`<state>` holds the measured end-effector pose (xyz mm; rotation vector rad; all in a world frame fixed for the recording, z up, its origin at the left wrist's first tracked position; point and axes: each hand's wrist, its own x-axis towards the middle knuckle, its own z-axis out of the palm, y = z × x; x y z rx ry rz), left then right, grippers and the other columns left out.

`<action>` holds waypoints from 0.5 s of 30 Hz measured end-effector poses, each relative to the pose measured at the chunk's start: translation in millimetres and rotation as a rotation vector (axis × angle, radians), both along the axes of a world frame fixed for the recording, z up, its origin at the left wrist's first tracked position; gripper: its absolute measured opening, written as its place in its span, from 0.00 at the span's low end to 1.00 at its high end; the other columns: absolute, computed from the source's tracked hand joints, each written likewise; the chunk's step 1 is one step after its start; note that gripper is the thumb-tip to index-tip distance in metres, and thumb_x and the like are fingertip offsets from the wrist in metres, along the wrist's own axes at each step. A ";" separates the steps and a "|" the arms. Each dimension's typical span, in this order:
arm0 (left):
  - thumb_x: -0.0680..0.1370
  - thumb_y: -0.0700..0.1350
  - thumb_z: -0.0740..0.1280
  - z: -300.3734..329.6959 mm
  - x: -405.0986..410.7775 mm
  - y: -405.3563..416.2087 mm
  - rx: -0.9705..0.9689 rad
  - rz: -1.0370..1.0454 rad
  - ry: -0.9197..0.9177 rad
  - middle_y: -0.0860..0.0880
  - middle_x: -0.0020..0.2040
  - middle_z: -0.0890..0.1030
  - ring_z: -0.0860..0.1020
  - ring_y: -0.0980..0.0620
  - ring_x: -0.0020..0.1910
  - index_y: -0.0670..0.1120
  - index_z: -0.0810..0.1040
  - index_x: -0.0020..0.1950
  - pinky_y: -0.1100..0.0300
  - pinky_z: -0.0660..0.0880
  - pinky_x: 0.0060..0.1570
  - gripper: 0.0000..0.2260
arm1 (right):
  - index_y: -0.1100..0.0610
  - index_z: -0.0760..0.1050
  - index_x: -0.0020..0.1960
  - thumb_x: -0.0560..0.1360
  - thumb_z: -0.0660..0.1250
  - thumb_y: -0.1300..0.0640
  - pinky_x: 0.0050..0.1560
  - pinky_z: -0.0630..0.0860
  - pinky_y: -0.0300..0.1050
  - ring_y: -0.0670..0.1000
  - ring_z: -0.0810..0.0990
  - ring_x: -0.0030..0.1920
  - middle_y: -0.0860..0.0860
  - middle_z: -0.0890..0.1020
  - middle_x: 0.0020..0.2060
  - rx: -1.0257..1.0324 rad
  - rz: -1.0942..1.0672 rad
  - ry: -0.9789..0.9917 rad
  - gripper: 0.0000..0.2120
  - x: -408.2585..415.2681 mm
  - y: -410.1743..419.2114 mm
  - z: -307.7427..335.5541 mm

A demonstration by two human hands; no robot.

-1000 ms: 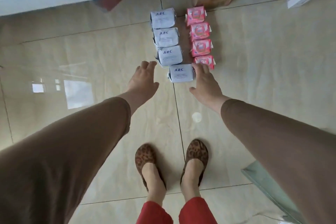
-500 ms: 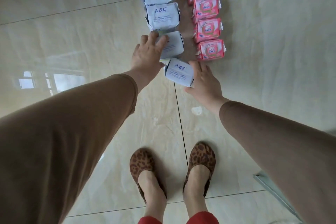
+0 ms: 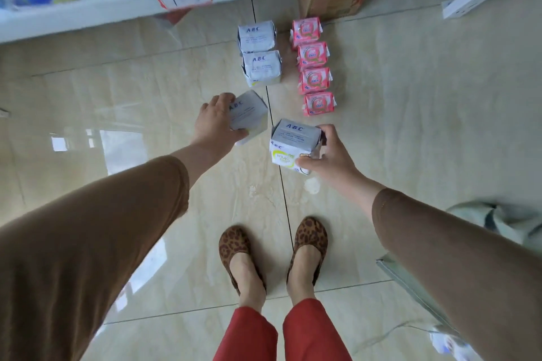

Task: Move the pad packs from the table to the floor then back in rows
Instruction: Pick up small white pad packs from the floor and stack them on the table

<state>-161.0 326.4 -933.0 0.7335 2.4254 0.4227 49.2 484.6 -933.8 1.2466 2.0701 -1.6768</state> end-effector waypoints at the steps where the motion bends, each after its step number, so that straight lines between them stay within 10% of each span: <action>1: 0.69 0.46 0.76 27.9 -0.5 -3.2 0.010 0.013 -0.013 0.46 0.61 0.75 0.72 0.42 0.58 0.46 0.70 0.67 0.55 0.67 0.54 0.29 | 0.55 0.68 0.60 0.66 0.77 0.64 0.47 0.75 0.38 0.36 0.76 0.47 0.45 0.76 0.49 -0.054 -0.044 0.028 0.27 -0.4 0.4 28.8; 4: 0.68 0.46 0.76 120.5 -2.3 -8.5 0.073 0.050 -0.054 0.47 0.61 0.75 0.72 0.43 0.58 0.47 0.72 0.67 0.54 0.69 0.54 0.29 | 0.54 0.71 0.61 0.67 0.76 0.67 0.41 0.71 0.25 0.30 0.76 0.45 0.44 0.78 0.50 -0.150 -0.084 0.085 0.27 -5.5 3.3 123.6; 15: 0.67 0.50 0.78 466.6 -32.0 -32.7 0.403 0.076 0.047 0.57 0.55 0.73 0.71 0.48 0.56 0.53 0.72 0.67 0.57 0.67 0.51 0.30 | 0.53 0.74 0.62 0.66 0.76 0.58 0.40 0.78 0.31 0.35 0.81 0.47 0.45 0.83 0.53 -0.148 -0.091 0.345 0.26 -55.2 21.8 489.5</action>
